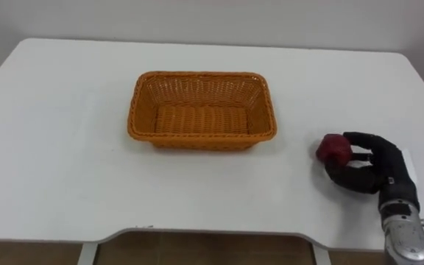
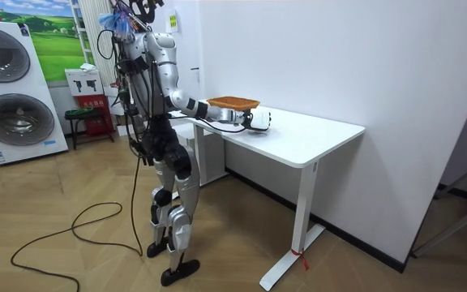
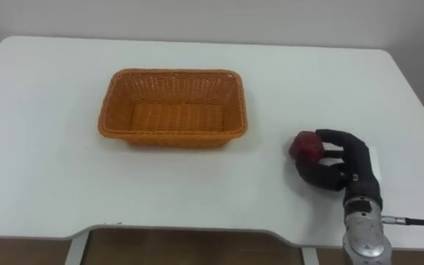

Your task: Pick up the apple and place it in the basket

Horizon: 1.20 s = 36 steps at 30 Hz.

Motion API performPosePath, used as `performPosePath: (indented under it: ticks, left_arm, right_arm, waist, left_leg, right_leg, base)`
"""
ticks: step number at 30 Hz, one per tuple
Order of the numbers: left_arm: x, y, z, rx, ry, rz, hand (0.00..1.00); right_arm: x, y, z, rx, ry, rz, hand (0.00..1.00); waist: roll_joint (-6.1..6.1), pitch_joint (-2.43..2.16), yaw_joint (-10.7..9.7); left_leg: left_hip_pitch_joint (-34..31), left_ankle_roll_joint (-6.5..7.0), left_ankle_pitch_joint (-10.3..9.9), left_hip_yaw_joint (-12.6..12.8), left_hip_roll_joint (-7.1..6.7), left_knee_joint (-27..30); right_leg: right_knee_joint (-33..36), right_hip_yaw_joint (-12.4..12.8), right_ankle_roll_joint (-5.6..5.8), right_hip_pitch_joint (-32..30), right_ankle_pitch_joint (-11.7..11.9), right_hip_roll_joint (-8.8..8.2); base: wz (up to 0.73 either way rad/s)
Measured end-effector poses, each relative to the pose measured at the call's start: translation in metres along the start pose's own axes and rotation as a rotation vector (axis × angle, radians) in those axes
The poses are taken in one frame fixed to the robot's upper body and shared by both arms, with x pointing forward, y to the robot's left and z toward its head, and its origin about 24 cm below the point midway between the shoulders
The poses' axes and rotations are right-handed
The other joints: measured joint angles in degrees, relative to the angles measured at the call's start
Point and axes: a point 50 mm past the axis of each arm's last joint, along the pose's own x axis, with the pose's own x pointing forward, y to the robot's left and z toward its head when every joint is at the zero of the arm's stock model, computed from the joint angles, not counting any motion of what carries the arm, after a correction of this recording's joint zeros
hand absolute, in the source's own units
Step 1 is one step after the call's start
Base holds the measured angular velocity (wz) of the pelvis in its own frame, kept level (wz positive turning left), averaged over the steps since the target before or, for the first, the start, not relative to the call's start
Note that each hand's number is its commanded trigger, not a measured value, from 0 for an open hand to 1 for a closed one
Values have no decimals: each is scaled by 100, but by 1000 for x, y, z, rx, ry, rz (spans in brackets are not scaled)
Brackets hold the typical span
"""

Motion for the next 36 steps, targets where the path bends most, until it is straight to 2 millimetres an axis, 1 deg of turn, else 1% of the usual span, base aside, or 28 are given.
performPosePath:
  ticks: [3,6,8,9,11,12,14,15,17,18,20,23,24,25,26,27,28,30,33,35,36]
  left_arm:
    - [1,0,3,-1,-7,-4,0]
    - [1,-2,4,1,-1,-14,0]
    - [2,-4,7,11,-10,-29,0]
    - [2,-4,7,11,-11,-32,0]
    - [2,-4,9,12,-14,-33,0]
    - [2,-4,9,12,-17,-32,0]
    - [2,-4,9,11,-20,-34,0]
    - [2,-5,9,11,-23,-36,0]
    - [2,-6,9,12,-31,-41,0]
    - [2,-6,10,17,-36,-41,0]
    - [2,-8,11,42,-41,-50,0]
    - [2,-9,17,55,-55,-54,0]
    - [3,-9,19,55,-60,-53,0]
    - [3,-9,21,55,-64,-52,0]
    - [4,-7,27,57,-80,-48,0]
    - [4,-7,28,57,-82,-48,0]
    - [4,-7,29,62,-83,-50,0]
    - [5,-8,31,64,-85,-52,0]
    - [5,-9,33,79,-83,-60,0]
    - [5,-8,32,82,-78,-58,0]
    - [5,-8,32,82,-81,-58,0]
  right_arm:
    - [0,2,5,-13,-22,11,100]
    - [1,7,16,-51,-51,38,100]
    - [1,12,29,-91,-113,69,100]
    - [1,13,34,-95,-132,76,100]
    - [-1,16,54,-98,-216,96,100]
    - [-1,17,60,-98,-243,100,100]
    - [-3,21,81,-93,-330,126,100]
    - [-4,21,85,-94,-349,129,100]
    - [-8,23,100,-93,-413,158,100]
    - [-10,26,105,-92,-436,177,100]
    - [-14,34,110,-101,-461,226,100]
    - [-17,43,111,-116,-470,292,100]
    - [-17,45,111,-124,-471,302,73]
    - [-18,47,111,-131,-473,322,0]
    - [-18,48,111,-135,-471,339,0]
    - [-18,50,111,-137,-467,349,0]
    - [-19,54,110,-139,-462,372,0]
    - [-22,60,112,-141,-463,401,0]
    - [-28,68,120,-136,-503,445,0]
    - [-31,77,124,-131,-522,477,0]
    - [-32,78,124,-130,-522,484,0]
  waist:
    - [20,10,3]
    - [70,12,50]
    - [135,48,110]
    - [160,56,123]
    - [214,28,135]
    - [223,22,148]
    - [202,25,158]
    - [190,25,162]
    - [129,37,165]
    - [99,51,167]
    - [73,44,161]
    - [79,56,167]
    - [79,56,169]
    - [93,52,209]
    - [111,61,278]
    - [123,56,306]
    - [140,37,355]
    - [146,28,411]
    - [124,17,468]
    - [62,-15,462]
    - [49,-17,464]
  left_leg:
    - [-37,0,-1,10,2,3]
    - [-94,0,0,35,3,17]
    - [-118,3,2,41,-1,21]
    - [-115,3,2,41,-2,18]
    - [-124,9,14,40,-6,23]
    - [-136,10,20,40,-6,20]
    - [-138,7,31,36,-3,16]
    - [-131,7,31,36,-2,13]
    - [-101,7,30,36,-4,-3]
    - [-91,7,30,36,-5,-3]
    - [-94,8,29,37,-6,-1]
    - [-138,9,28,39,-8,1]
    - [-156,10,28,40,-8,2]
    - [-201,10,27,52,-3,-7]
    - [-218,8,28,78,3,-25]
    - [-224,8,29,85,6,-52]
    - [-222,3,43,96,7,-88]
    - [-214,1,59,98,5,-80]
    - [-210,3,69,88,-1,-75]
    - [-214,3,69,76,-1,-64]
    - [-214,3,69,69,-2,-64]
  right_leg:
    - [9,34,-1,-41,1,6]
    - [44,51,-3,-114,1,6]
    - [60,52,-3,-147,2,-2]
    - [59,50,-3,-149,2,-4]
    - [58,48,-2,-190,2,-11]
    - [58,46,-2,-202,2,-11]
    - [56,45,-2,-203,2,-7]
    - [56,50,-2,-197,2,-5]
    - [20,49,-2,-154,2,-4]
    - [8,41,-2,-133,2,-6]
    - [9,37,-2,-128,2,-9]
    - [10,48,-1,-147,2,-9]
    - [11,46,-1,-159,2,-9]
    - [24,50,-1,-222,3,-7]
    - [22,74,-1,-254,4,-2]
    - [24,86,-2,-268,7,2]
    - [25,106,-3,-289,15,5]
    - [25,104,-4,-301,16,5]
    - [16,88,-3,-307,16,-2]
    - [6,69,-3,-301,17,-1]
    - [5,54,-3,-296,17,-2]
  base:
    - [-3]
    - [-5]
    - [-2]
    - [0]
    - [0]
    - [3]
    - [0]
    - [0]
    - [0]
    - [0]
    - [0]
    - [0]
    - [0]
    - [-6]
    - [-8]
    - [-10]
    - [-6]
    - [-2]
    - [0]
    - [4]
    - [6]
